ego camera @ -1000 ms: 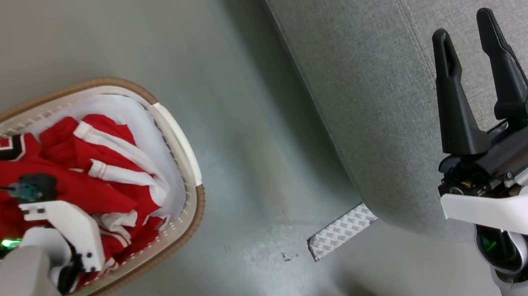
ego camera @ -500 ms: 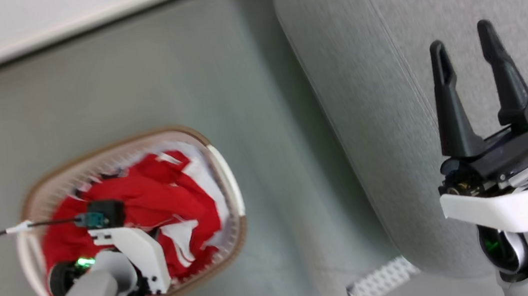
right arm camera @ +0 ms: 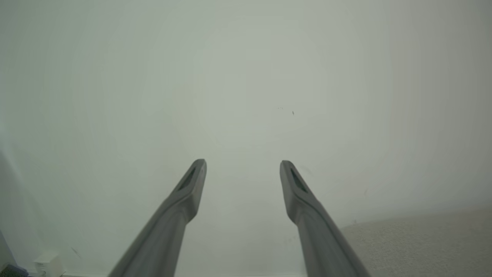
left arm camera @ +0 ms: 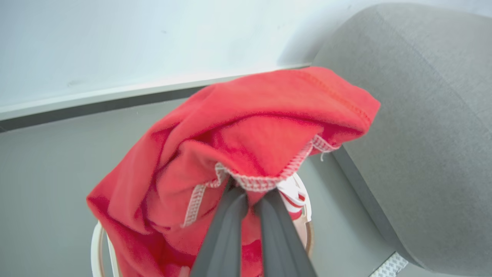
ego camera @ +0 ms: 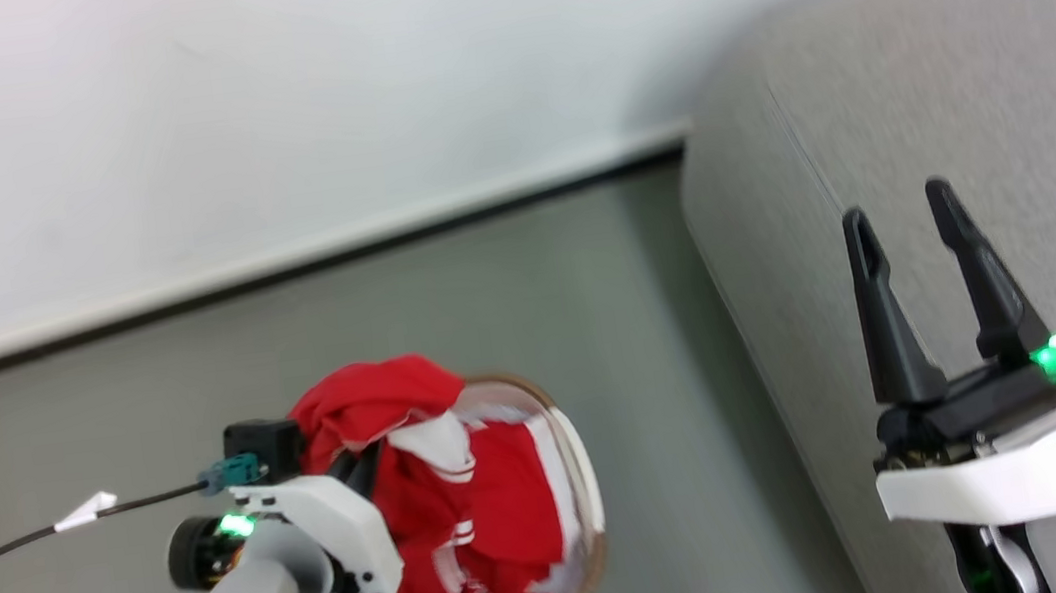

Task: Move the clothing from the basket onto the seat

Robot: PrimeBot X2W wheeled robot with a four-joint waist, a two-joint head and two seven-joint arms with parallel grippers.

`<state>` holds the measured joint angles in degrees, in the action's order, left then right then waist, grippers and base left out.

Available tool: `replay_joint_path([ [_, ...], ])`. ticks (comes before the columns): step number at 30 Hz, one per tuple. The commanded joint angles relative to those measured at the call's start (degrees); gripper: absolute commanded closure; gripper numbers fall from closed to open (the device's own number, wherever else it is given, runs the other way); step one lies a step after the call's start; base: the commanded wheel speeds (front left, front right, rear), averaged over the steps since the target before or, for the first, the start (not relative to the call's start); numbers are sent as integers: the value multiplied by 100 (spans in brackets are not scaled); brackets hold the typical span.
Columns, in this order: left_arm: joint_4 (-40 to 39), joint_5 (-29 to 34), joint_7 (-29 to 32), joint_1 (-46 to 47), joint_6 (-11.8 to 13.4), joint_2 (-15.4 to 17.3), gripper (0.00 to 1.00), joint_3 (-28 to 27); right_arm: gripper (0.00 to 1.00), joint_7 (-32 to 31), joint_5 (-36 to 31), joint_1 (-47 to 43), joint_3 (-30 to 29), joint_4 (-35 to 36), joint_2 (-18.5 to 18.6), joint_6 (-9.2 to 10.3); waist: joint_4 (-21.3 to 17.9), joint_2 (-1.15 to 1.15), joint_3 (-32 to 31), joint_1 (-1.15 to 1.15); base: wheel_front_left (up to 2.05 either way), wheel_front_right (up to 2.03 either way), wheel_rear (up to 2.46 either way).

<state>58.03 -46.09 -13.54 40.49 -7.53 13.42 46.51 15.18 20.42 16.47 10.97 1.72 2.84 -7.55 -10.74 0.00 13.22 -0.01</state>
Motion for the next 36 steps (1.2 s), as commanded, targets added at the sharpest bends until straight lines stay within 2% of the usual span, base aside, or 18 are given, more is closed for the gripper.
replay_joint_path([
  [1,-87,-2,-84,-79,9,9,100,-7,0,-5,13,-133,-20,-43,9,12,388,0,-504,1,0,0,0],
  [6,-699,183,-163,-34,41,48,100,-140,0,-5,251,-423,-22,-139,11,12,625,0,-913,1,0,0,0],
  [14,-2366,728,-162,-269,399,202,100,-535,0,-5,400,-674,240,-308,120,12,814,0,-1349,1,0,0,0],
  [22,-3560,863,-27,-315,656,377,100,-546,0,-5,445,-823,525,-461,216,12,905,0,-1514,1,0,0,0],
  [30,-4065,757,215,-405,804,432,100,-517,0,-5,793,-789,732,-565,181,12,1002,0,-1558,1,0,0,0],
  [36,-4208,719,282,-493,861,418,100,-461,0,-5,971,-478,1369,-845,335,12,1092,0,-1590,1,0,0,0],
])
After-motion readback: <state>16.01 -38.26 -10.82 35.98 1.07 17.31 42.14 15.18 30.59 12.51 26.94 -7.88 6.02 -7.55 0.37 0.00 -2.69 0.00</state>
